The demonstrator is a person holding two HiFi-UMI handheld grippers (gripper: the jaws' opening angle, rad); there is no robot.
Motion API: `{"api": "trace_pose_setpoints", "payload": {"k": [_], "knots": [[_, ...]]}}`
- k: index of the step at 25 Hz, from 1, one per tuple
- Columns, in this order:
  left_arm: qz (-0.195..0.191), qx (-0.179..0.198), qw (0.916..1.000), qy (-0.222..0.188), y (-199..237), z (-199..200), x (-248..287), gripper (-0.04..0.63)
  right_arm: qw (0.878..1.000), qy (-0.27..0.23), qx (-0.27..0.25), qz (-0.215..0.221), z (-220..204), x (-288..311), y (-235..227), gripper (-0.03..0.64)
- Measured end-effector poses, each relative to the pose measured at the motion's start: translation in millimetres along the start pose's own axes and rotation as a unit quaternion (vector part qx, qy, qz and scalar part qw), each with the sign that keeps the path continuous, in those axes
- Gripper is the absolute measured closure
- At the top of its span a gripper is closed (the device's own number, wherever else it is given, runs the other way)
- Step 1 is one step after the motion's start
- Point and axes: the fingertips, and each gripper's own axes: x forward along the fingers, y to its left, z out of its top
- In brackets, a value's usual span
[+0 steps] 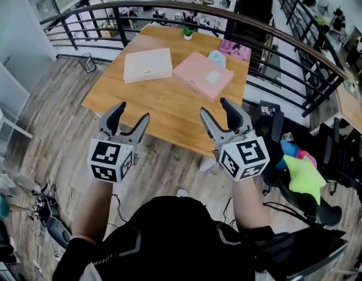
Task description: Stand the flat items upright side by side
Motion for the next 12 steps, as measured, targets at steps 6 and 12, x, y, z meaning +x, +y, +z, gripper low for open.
{"api": "trace_pose_setpoints", "payload": {"k": [6, 12], "knots": [[0.016, 0.015, 0.9997, 0.012, 17, 0, 35, 0.285, 1.000, 0.017, 0.002, -0.003, -20, 35, -31, 0.362], [0.010, -0.001, 0.9998, 0.019, 36, -4, 61, 0.285, 1.000, 0.024, -0.006, 0.006, -20, 62, -38, 0.362]]}}
